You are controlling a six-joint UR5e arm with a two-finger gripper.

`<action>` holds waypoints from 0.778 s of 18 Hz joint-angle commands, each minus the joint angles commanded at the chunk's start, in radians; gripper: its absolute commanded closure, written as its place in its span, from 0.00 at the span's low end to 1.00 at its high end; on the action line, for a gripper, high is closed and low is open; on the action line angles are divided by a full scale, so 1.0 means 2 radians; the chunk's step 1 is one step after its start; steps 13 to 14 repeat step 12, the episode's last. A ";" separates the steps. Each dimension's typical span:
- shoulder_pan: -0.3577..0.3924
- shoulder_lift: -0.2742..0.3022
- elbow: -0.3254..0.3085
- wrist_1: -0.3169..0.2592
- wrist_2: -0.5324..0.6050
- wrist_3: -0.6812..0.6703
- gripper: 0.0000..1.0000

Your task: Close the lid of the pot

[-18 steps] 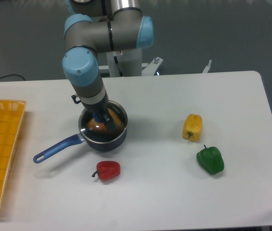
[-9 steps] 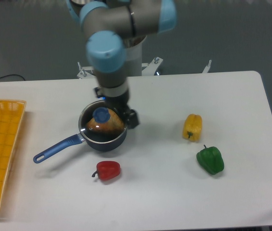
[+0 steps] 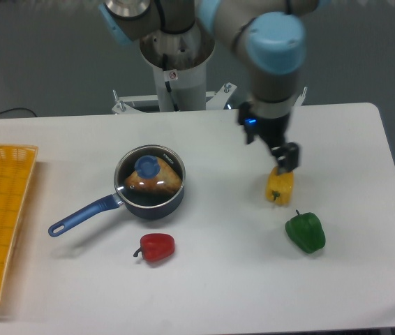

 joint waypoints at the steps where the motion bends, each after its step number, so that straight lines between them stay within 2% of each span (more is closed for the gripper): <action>1: 0.012 -0.003 -0.002 0.001 0.000 0.032 0.00; 4: 0.040 -0.004 -0.005 0.000 -0.002 0.087 0.00; 8: 0.061 -0.004 -0.006 0.000 -0.007 0.090 0.00; 14: 0.062 -0.004 -0.008 -0.001 -0.009 0.090 0.00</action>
